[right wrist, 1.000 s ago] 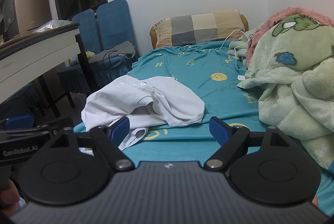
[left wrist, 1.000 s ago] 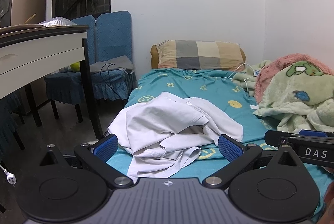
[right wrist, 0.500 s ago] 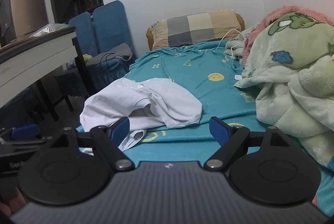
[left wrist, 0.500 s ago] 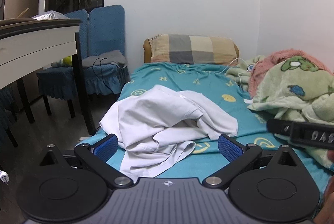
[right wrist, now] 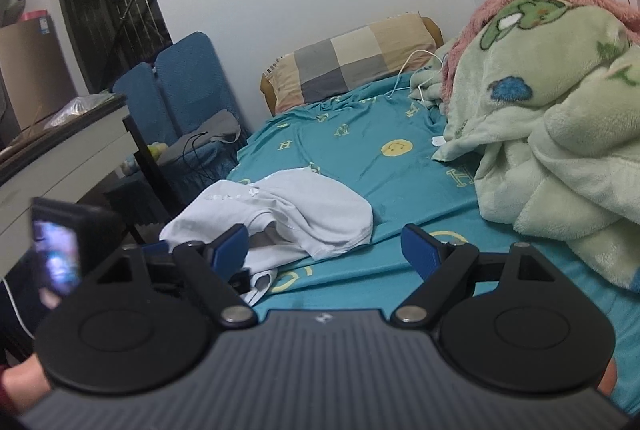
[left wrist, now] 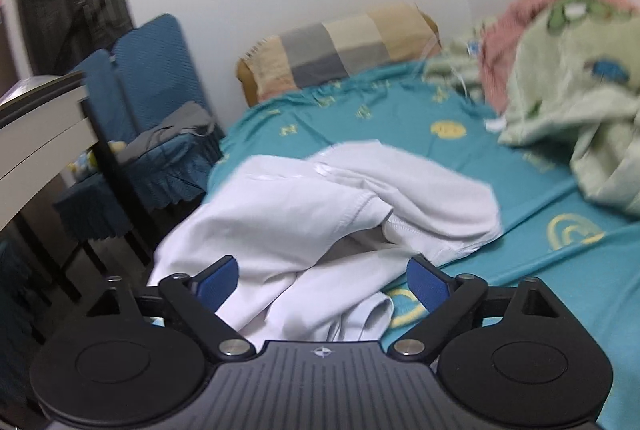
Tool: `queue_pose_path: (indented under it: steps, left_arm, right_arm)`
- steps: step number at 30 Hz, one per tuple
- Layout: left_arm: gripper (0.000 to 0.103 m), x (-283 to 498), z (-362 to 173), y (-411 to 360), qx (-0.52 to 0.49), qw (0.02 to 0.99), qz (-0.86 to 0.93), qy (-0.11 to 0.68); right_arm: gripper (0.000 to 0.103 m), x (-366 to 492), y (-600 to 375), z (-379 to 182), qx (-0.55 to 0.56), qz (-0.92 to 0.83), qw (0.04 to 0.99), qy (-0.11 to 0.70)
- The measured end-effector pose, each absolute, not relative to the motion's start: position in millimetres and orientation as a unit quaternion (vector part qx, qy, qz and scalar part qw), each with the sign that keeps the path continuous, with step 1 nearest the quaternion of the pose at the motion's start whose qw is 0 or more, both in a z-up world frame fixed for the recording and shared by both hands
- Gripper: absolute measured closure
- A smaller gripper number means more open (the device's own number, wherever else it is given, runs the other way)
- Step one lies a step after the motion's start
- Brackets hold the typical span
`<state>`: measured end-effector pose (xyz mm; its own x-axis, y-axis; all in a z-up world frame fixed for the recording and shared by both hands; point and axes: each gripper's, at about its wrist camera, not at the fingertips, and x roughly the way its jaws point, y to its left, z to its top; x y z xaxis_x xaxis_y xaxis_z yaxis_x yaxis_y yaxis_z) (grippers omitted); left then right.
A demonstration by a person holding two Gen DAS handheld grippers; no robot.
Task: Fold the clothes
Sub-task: 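Grasp the white T-shirt edge with the left gripper while the right gripper grasps another edge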
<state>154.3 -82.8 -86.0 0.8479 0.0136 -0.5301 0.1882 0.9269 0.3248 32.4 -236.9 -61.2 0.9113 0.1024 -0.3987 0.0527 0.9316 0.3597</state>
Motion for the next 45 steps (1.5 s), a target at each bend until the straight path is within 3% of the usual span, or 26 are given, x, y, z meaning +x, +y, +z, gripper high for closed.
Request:
queue_pose_path:
  steps: [5,7,9,10,13,27,34,36,39,41,45]
  left_arm:
    - [0.022,203.4,-124.5,-99.8,0.220,0.938,-0.039,0.264]
    - [0.036,214.0,-129.1,-99.7,0.224,0.942,-0.040,0.246]
    - [0.060,218.0,-125.8,-96.5,0.221,0.947,-0.049,0.227]
    - [0.081,218.3,-121.6,-94.1,0.217,0.949,-0.056,0.220]
    - [0.091,215.0,-102.5,-83.1,0.188,0.959,-0.066,0.200]
    - [0.093,42.5,32.6,-61.8,0.083,0.972,-0.191,0.110]
    - [0.093,11.9,17.7,-40.1,0.006,0.970,-0.213,0.116]
    - [0.093,17.9,11.5,-32.7,-0.010,0.968,-0.218,0.124]
    - [0.092,26.4,4.0,-23.8,-0.021,0.968,-0.214,0.131]
    - [0.092,33.0,-1.8,-15.5,-0.025,0.969,-0.201,0.141]
    - [0.092,49.1,-13.7,0.6,-0.029,0.970,-0.168,0.171]
  right_arm:
    - [0.018,54.2,-244.5,-77.3,0.196,0.009,0.953,0.231]
    - [0.018,61.9,-244.8,-83.7,0.195,0.009,0.951,0.240]
    - [0.018,68.0,-244.9,-87.9,0.196,0.010,0.949,0.247]
    - [0.018,69.4,-245.1,-89.3,0.197,0.011,0.949,0.247]
    - [0.018,71.8,-245.2,-92.0,0.197,0.009,0.949,0.248]
    - [0.018,43.3,-218.9,-63.6,0.121,0.034,0.977,0.171]
    - [0.019,26.1,-182.4,-55.7,0.070,0.114,0.977,0.168]
    - [0.027,31.4,-167.7,-59.8,0.048,0.127,0.974,0.183]
    - [0.028,53.2,-151.5,-70.9,0.045,0.139,0.962,0.230]
    - [0.041,70.1,-143.7,-80.9,0.037,0.126,0.956,0.262]
    - [0.086,94.5,-147.8,-92.9,0.056,0.105,0.945,0.305]
